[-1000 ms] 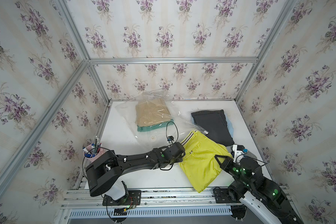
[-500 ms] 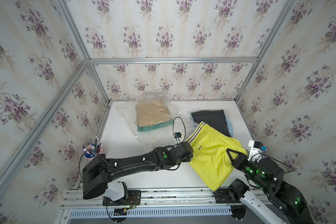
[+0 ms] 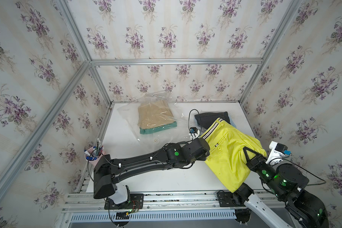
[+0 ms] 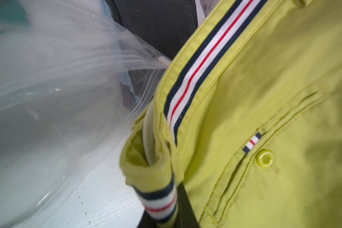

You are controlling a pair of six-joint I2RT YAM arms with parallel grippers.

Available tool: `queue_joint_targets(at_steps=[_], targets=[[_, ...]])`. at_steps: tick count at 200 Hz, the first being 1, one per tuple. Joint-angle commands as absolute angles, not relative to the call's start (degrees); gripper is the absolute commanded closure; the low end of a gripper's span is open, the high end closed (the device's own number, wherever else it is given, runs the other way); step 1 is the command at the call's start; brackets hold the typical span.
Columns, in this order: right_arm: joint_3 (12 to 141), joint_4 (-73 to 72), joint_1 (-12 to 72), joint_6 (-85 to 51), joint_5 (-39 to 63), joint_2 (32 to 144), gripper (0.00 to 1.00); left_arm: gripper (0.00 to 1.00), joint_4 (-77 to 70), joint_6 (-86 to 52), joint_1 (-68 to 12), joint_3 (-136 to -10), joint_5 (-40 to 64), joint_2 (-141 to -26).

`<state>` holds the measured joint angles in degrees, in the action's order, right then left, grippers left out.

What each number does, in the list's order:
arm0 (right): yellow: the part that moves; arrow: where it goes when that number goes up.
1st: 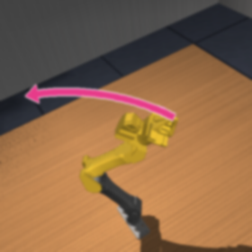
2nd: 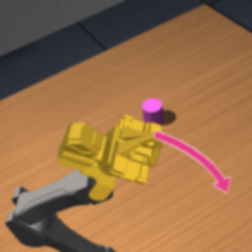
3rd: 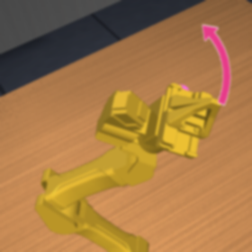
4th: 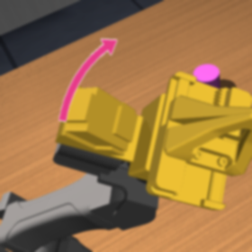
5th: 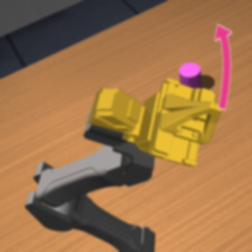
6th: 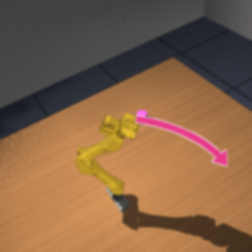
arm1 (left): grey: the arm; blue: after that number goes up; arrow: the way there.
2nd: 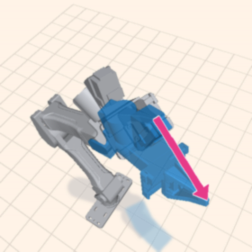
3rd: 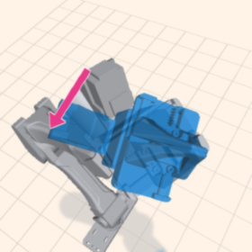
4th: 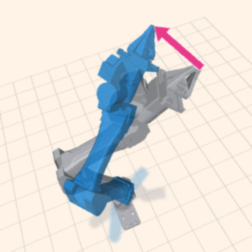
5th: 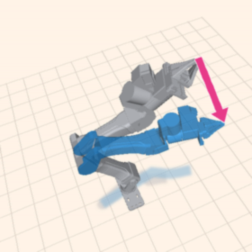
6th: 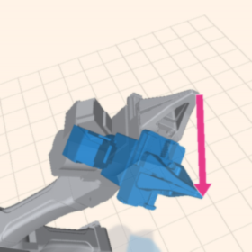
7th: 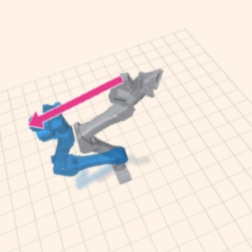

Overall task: Take the trousers out of the vacuum bag
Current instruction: Adjust the vacuum bag at the center of the board, then place the trousers at the center of the board.

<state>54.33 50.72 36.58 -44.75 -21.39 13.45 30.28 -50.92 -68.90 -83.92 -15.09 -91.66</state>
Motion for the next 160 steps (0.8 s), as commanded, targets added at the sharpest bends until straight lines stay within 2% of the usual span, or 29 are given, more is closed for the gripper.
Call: queue_joint_targets(at_steps=[1, 40, 85, 160], targets=[[54.1, 43.2, 36.6, -43.3, -24.0, 14.4, 1.0, 0.99, 34.5, -44.5, -67.8, -89.5, -15.3, -93.0], [52.3, 35.9, 36.6, -42.0, -23.0, 18.6, 1.0, 0.99, 37.7, -38.5, -62.8, -98.7, -13.4, -96.4], [51.5, 26.1, 36.6, -38.4, -20.3, 28.9, 1.0, 0.98, 40.1, -32.1, -56.7, -111.6, -10.4, -102.8], [54.2, 18.5, 35.7, -29.4, -28.1, 40.8, 1.0, 0.97, 38.3, -27.6, -47.0, -131.5, -1.1, -119.7]])
